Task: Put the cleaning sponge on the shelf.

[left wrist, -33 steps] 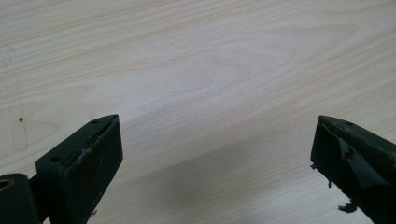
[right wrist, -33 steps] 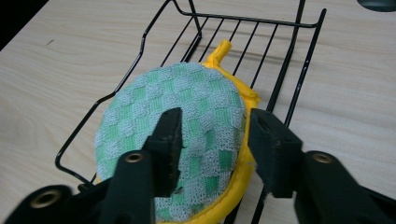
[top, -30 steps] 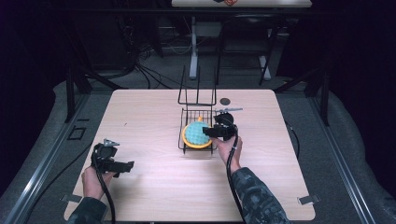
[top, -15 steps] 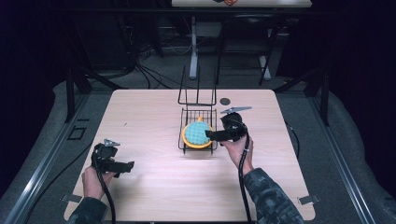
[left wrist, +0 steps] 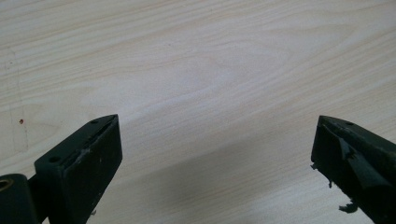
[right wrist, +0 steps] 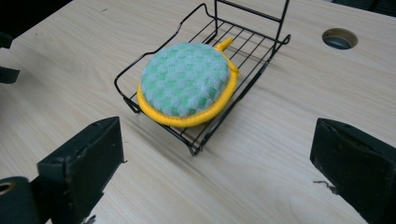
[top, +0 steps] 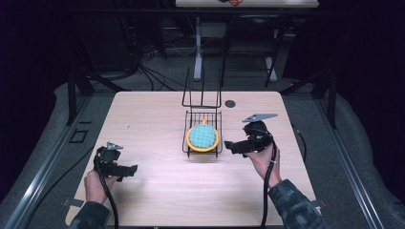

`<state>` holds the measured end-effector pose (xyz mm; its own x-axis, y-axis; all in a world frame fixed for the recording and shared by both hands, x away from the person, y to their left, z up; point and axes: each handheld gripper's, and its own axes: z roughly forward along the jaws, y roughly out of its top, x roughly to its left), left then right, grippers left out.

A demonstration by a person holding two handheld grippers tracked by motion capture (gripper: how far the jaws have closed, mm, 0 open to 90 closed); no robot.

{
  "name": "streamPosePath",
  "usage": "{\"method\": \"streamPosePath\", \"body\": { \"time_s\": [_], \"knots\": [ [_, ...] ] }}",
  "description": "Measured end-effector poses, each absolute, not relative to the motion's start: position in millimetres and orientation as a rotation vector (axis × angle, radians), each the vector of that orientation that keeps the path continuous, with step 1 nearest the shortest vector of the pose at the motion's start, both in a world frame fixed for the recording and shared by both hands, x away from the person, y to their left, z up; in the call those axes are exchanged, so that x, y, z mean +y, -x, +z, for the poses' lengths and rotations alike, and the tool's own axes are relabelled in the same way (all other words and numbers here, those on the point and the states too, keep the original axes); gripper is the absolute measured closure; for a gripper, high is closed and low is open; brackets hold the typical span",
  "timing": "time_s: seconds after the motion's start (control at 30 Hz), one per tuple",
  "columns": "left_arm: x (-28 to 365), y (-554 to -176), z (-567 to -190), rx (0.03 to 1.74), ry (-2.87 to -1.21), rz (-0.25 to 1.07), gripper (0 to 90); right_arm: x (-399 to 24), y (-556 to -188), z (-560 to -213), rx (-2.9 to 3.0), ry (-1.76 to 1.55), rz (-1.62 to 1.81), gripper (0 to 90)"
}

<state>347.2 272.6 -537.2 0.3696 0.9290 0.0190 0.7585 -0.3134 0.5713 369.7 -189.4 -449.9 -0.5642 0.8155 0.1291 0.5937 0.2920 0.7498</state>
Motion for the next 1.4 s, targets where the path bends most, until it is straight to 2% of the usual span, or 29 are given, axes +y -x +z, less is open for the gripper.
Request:
{"method": "streamPosePath", "body": {
  "time_s": [0.5,0.77,1.07,1.23,1.4],
  "knots": [
    [270,-347,-538,1.462,-2.163,0.48,1.9,-246,-339,-449,2.218,-1.338,1.093,0.0],
    [269,-347,-539,1.459,-2.169,0.476,1.9,-275,-326,-462,2.182,-1.402,1.069,0.0],
    [267,-348,-540,1.435,-2.187,0.464,1.8,-309,-315,-497,2.145,-1.527,0.997,0.0],
    [265,-349,-541,1.432,-2.195,0.457,1.8,-321,-321,-530,2.19,-1.62,0.908,0.0],
    [265,-350,-542,1.431,-2.2,0.458,1.8,-328,-327,-544,2.205,-1.668,0.85,0.0]
  ]
}}
